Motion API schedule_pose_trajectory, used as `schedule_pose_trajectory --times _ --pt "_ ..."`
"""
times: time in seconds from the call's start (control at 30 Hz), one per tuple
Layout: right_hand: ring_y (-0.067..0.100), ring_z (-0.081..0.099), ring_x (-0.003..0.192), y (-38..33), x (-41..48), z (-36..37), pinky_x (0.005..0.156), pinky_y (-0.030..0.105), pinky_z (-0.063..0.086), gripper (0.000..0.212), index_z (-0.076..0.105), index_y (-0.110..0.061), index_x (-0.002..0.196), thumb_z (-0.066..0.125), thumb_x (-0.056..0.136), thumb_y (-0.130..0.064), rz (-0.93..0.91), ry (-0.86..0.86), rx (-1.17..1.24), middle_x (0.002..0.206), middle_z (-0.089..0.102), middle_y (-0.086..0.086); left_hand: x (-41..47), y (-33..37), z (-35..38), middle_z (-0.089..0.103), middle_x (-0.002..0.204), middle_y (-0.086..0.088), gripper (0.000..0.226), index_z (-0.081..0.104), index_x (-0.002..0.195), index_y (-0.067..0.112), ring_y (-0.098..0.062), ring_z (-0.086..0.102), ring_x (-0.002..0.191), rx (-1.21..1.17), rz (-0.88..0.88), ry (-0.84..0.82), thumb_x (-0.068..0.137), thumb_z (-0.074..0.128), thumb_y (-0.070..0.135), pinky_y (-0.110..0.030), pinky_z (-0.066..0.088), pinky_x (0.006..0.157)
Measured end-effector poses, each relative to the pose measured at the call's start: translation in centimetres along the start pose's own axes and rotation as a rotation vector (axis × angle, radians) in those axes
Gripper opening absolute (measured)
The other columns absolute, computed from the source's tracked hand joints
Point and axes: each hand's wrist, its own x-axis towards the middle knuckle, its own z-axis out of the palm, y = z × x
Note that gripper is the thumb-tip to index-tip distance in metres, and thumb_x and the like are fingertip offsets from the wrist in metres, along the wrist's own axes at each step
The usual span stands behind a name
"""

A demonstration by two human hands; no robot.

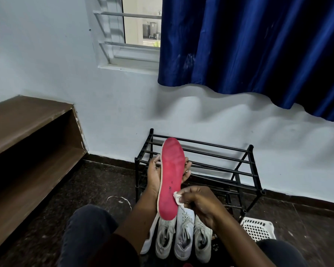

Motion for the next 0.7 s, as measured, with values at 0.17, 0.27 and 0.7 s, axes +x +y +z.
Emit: schedule_pose_trajectory --times 0.17,0.27,0.7 --pt "0.006 0.063 0.073 0.2 -0.5 0.7 0.072 0.014 0.048 0.016 0.076 -0.013 0.081 0.067 0.076 -0.001 -0.361 0.24 -0.61 0.083 0.071 -0.004 0.5 -0.2 -0.2 0.059 0.122 -0.017 0.105 0.044 0.135 -0.001 -0.034 0.064 0.104 0.031 -0.01 -0.025 0.051 0.088 0.045 -0.045 0.054 0.084" --pt "0.014 0.059 0.08 -0.4 0.4 1.4 0.075 0.006 0.034 0.016 0.075 -0.009 0.091 0.066 0.08 -0.002 -0.602 0.322 -0.844 0.092 0.063 0.008 0.2 -1.2 -0.2 0.058 0.122 -0.022 0.1 0.043 0.135 -0.004 -0.036 0.064 0.102 0.059 -0.01 -0.032 0.057 0.085 0.043 -0.043 0.053 0.088" --pt "0.016 0.064 0.087 -1.2 0.5 1.5 0.073 0.001 0.036 0.017 0.073 -0.005 0.095 0.063 0.082 -0.003 -0.579 0.207 -0.91 0.096 0.071 0.008 -0.2 -0.9 -0.1 0.047 0.136 -0.024 0.094 0.041 0.138 -0.001 -0.037 0.05 0.12 0.081 0.032 -0.114 0.064 0.081 0.042 -0.045 0.044 0.102"
